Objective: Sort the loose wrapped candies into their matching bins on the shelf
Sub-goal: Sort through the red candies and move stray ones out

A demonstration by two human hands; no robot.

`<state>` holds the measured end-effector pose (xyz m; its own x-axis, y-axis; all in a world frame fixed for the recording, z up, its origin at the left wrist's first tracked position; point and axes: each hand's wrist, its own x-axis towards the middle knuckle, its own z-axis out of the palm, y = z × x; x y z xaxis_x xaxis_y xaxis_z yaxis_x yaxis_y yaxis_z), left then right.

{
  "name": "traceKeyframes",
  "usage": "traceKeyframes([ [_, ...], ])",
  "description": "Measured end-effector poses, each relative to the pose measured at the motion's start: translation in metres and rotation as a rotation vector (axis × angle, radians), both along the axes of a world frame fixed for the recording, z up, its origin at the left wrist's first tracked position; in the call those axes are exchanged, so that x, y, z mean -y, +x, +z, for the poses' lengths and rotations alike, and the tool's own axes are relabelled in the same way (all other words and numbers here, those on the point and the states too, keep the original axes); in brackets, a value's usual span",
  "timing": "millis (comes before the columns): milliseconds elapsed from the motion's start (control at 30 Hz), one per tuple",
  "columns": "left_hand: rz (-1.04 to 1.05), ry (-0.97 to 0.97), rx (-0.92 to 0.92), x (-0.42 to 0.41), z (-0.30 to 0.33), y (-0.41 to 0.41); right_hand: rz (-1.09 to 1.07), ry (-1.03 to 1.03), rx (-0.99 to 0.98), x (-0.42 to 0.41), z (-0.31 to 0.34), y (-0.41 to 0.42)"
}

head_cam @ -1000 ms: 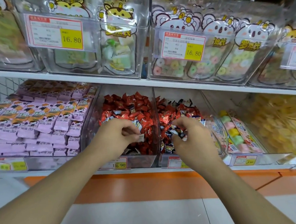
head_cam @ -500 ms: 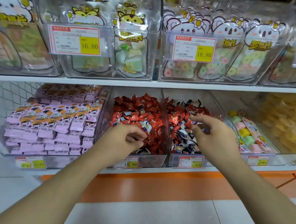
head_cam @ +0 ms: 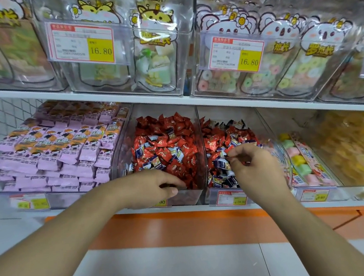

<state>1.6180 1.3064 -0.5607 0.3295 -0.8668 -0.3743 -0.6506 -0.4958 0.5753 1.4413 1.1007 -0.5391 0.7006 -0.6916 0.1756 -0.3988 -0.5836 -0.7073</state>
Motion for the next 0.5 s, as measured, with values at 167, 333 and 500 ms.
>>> traceKeyframes([
  [167,0.034,-0.062,0.023,-0.007,0.007,-0.008,-0.003,-0.026,-0.010,-0.004,0.002,-0.002],
  [333,0.089,-0.166,0.046,-0.011,0.005,-0.010,-0.004,-0.026,-0.010,-0.009,0.006,-0.003],
  [500,0.245,-0.373,-0.034,-0.010,0.004,-0.013,0.024,-0.035,0.005,-0.014,0.009,-0.003],
])
